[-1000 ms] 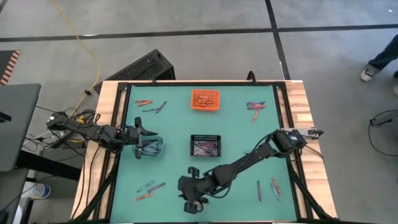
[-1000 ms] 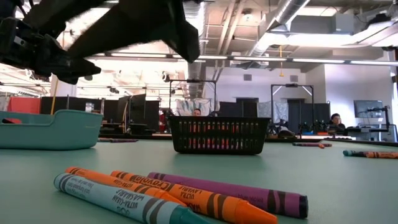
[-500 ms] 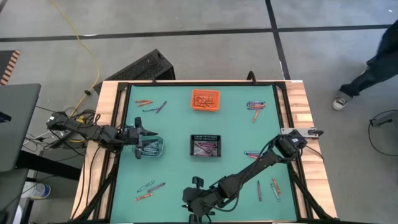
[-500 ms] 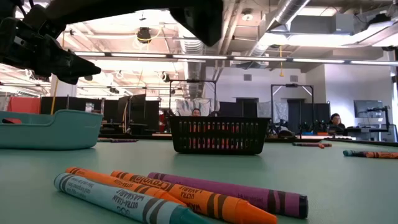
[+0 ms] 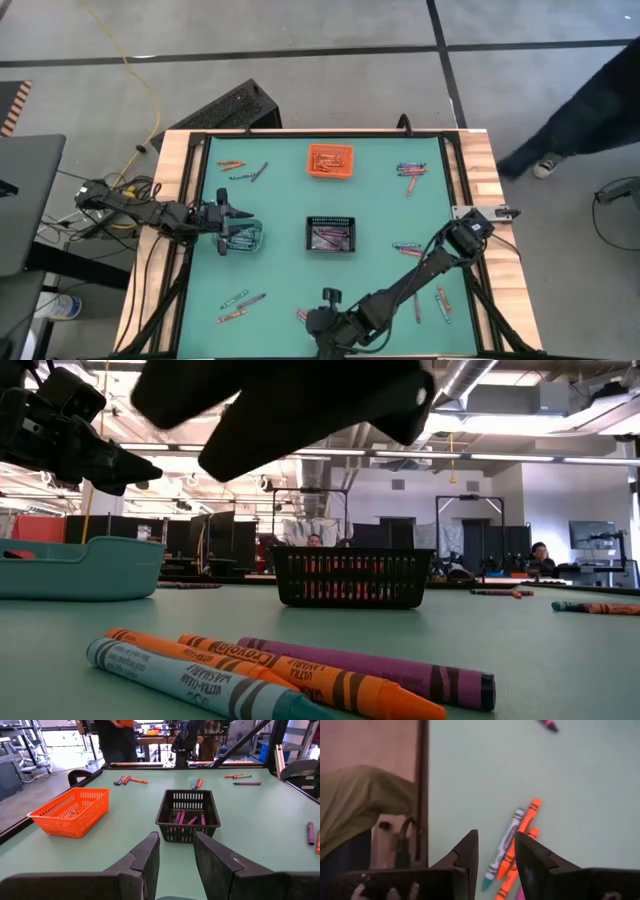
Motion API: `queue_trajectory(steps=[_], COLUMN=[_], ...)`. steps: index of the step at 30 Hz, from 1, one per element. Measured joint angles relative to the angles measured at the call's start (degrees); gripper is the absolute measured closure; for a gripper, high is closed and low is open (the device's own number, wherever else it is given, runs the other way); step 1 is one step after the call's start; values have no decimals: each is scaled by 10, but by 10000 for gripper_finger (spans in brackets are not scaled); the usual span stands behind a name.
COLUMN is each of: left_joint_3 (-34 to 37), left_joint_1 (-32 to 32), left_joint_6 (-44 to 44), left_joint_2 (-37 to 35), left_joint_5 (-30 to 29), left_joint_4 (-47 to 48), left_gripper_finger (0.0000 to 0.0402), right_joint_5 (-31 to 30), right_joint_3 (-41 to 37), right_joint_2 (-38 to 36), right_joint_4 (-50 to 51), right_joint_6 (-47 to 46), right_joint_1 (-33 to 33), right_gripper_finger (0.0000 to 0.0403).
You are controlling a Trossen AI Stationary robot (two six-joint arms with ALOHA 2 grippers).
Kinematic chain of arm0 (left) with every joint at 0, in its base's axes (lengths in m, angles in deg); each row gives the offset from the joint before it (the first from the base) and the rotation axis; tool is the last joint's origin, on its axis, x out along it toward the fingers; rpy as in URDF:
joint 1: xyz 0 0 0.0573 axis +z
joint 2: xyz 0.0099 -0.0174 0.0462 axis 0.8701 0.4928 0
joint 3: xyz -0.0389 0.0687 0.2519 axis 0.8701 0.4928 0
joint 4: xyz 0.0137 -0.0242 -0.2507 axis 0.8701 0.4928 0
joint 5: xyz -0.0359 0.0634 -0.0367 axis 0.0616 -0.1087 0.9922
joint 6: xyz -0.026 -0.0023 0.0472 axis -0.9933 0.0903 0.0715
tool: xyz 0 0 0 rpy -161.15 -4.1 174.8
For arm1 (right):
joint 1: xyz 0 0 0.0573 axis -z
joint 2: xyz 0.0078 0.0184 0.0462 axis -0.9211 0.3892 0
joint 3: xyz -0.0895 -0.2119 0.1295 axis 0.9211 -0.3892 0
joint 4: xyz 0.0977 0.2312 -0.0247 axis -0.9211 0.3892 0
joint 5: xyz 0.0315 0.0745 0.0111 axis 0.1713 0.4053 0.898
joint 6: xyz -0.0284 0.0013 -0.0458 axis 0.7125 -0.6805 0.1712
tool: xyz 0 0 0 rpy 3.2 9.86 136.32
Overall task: Sort crayons
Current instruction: Put the orange crayon into the orange bin
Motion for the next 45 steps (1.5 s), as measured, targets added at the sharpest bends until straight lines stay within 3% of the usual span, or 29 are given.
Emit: queue_trajectory(steps=[5, 18, 45], left_joint_3=[0, 0, 0], left_joint_1=[0, 0, 0], left_joint_6=[0, 0, 0], left_joint_2=[0, 11, 15], left_joint_5=[0, 0, 0], left_joint_4=[0, 0, 1], left_gripper_finger=[290, 290, 290], right_joint_5=[-35, -51, -69], right_joint_3=[-1, 1, 0], right_joint_2=[12, 73, 76], right_joint_4=[-16, -88, -86], right_joint_6=[4, 24, 24], right_joint_1=[8, 57, 39], right_gripper_finger=[282, 282, 282])
